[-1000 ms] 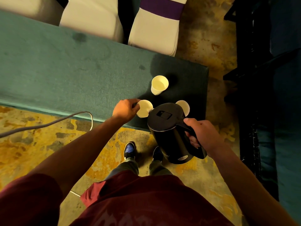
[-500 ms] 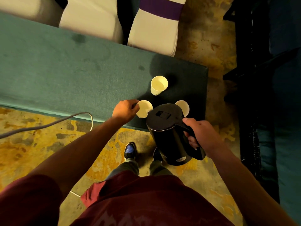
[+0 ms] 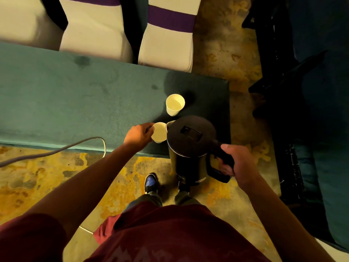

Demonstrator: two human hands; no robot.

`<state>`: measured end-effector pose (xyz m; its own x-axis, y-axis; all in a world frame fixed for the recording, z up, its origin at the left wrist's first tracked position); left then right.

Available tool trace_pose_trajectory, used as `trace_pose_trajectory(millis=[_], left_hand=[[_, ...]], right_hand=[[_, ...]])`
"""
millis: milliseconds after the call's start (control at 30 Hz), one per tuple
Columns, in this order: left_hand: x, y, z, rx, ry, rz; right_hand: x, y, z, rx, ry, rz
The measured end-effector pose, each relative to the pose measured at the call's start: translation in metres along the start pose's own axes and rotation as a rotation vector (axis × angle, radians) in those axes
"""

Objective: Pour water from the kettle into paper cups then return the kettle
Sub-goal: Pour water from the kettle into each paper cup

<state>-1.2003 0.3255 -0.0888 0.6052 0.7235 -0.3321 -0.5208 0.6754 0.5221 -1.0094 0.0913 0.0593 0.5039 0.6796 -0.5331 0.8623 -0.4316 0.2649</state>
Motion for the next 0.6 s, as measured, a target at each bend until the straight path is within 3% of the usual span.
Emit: trace_pose_trajectory(millis=[267,433,600], left_hand=[[-0.001,-0.002,-0.003,0.043,0.049,0.020],[-0.005,0.006,0.009,0.148,0.026,0.137],[-0.005,-0.001,0.014,0.183,0.059,0.116]], right_hand=[[-0.001,0.025,-0.026,0.308,0.109,0.069],[0.021,0.043,-0.056,0.399,0.239,0.067],[0.057,0.089,-0.090,0.474,0.281,0.097]])
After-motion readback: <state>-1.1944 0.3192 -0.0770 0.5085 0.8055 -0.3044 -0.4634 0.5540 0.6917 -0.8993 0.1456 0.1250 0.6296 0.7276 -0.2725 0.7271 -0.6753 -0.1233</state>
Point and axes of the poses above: each hand's wrist, its own x-axis towards the middle knuckle, its own y-axis out of the back of the hand, z = x × y, the point moved 8 cm from there along x, towards the middle knuckle, and after that the axes turned 5 degrees about -x, right-handed, at the moved point
